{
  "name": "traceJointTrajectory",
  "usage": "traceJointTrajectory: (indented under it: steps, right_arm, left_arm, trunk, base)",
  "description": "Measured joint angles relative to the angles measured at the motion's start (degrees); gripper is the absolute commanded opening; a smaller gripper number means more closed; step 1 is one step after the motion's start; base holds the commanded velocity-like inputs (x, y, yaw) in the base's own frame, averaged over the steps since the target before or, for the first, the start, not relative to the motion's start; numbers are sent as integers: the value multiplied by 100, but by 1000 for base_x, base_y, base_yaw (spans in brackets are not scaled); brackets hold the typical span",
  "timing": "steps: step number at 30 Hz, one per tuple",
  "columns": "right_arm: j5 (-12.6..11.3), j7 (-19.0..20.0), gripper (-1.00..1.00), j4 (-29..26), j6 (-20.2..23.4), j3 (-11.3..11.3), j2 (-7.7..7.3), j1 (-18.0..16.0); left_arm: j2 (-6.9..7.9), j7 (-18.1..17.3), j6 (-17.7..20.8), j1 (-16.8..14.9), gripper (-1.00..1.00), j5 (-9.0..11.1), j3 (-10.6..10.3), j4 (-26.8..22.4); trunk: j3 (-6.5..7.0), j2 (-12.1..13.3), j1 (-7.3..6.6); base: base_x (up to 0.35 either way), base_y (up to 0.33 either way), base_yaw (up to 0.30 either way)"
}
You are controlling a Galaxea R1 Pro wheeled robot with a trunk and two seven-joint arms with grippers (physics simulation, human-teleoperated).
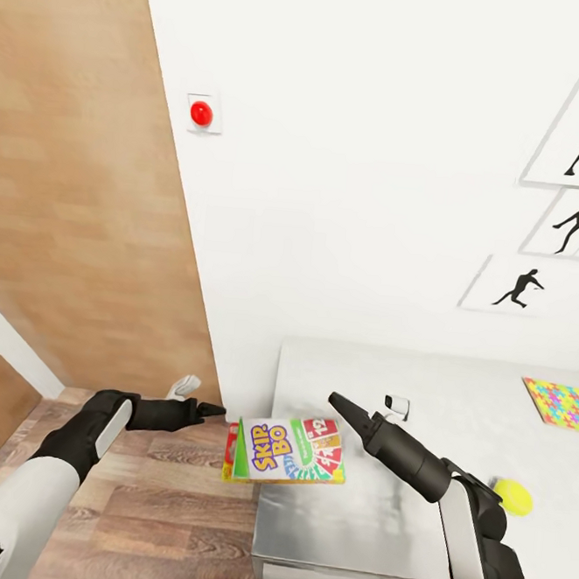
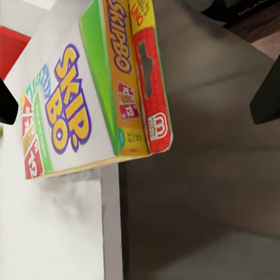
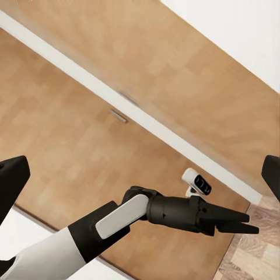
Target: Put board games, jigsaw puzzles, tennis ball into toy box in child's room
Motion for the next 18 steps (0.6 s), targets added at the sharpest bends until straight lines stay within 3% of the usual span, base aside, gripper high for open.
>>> traceJointTrajectory:
  steps: [18]
  right_arm:
    - [0,8,100,7,-5,0,0,1]
  left_arm:
    - [-103,-15,-9,3,100,45,11,9]
  trunk:
    - [0,0,1]
  base:
    - [10,0,0]
